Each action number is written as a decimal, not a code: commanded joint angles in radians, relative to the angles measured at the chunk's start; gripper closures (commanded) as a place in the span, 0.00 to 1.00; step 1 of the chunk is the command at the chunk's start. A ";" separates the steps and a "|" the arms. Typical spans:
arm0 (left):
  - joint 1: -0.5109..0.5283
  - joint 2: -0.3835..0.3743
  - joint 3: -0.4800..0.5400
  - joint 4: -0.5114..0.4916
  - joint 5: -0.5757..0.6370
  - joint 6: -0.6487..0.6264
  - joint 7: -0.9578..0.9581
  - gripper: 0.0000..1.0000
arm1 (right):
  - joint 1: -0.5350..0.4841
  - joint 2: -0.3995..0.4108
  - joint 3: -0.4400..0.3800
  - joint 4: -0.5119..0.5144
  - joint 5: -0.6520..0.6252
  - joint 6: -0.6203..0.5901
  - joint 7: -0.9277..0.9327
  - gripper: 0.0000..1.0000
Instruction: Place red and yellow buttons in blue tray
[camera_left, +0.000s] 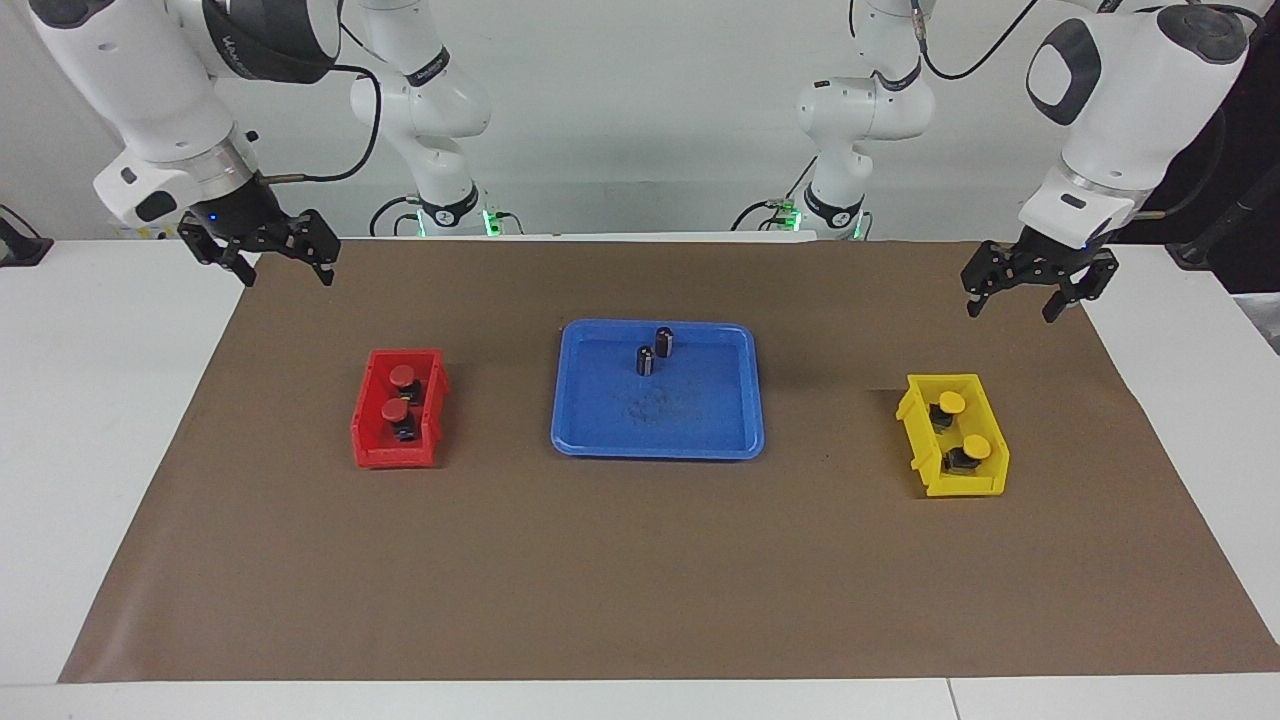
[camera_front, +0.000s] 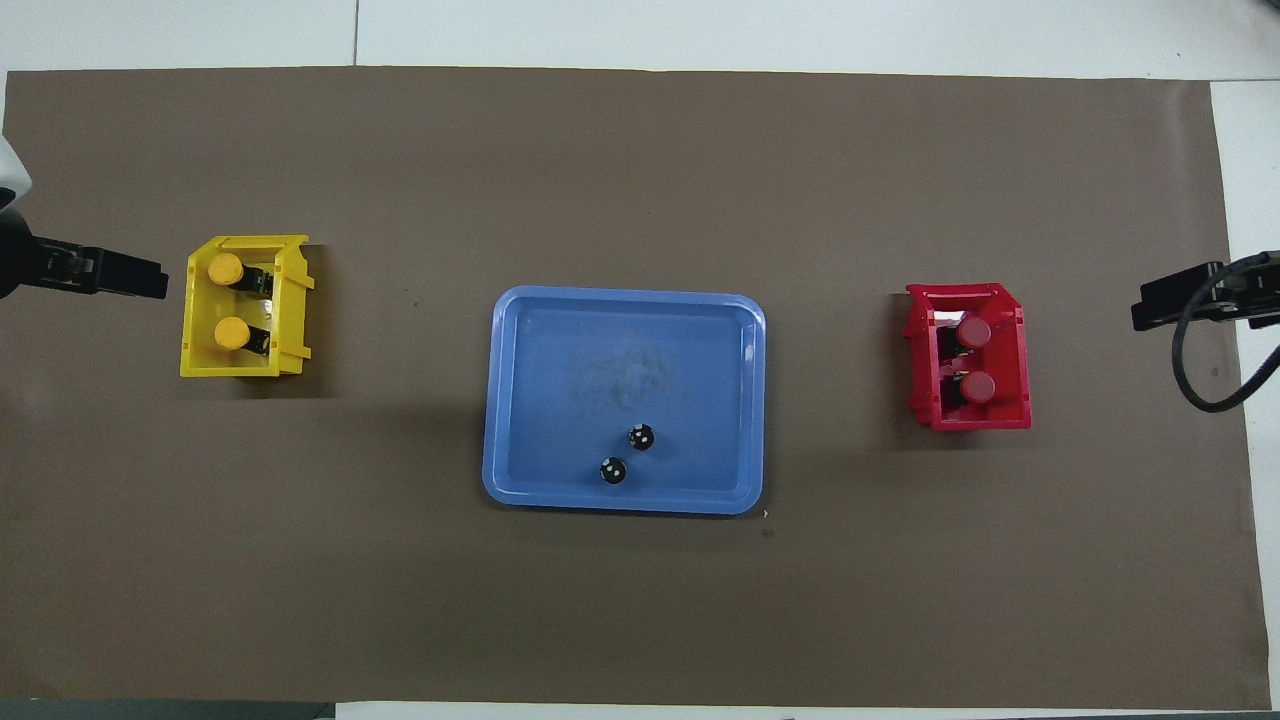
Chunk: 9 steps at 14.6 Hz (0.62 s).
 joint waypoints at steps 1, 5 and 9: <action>0.008 -0.030 -0.002 -0.037 -0.011 0.025 0.005 0.00 | -0.014 0.006 0.011 0.009 0.001 -0.011 -0.016 0.00; 0.008 -0.030 -0.002 -0.037 -0.011 0.025 0.006 0.00 | -0.014 0.004 0.009 0.006 0.001 -0.009 -0.016 0.00; 0.008 -0.030 -0.002 -0.037 -0.011 0.025 0.005 0.00 | -0.011 -0.005 0.011 -0.014 0.001 0.036 -0.018 0.00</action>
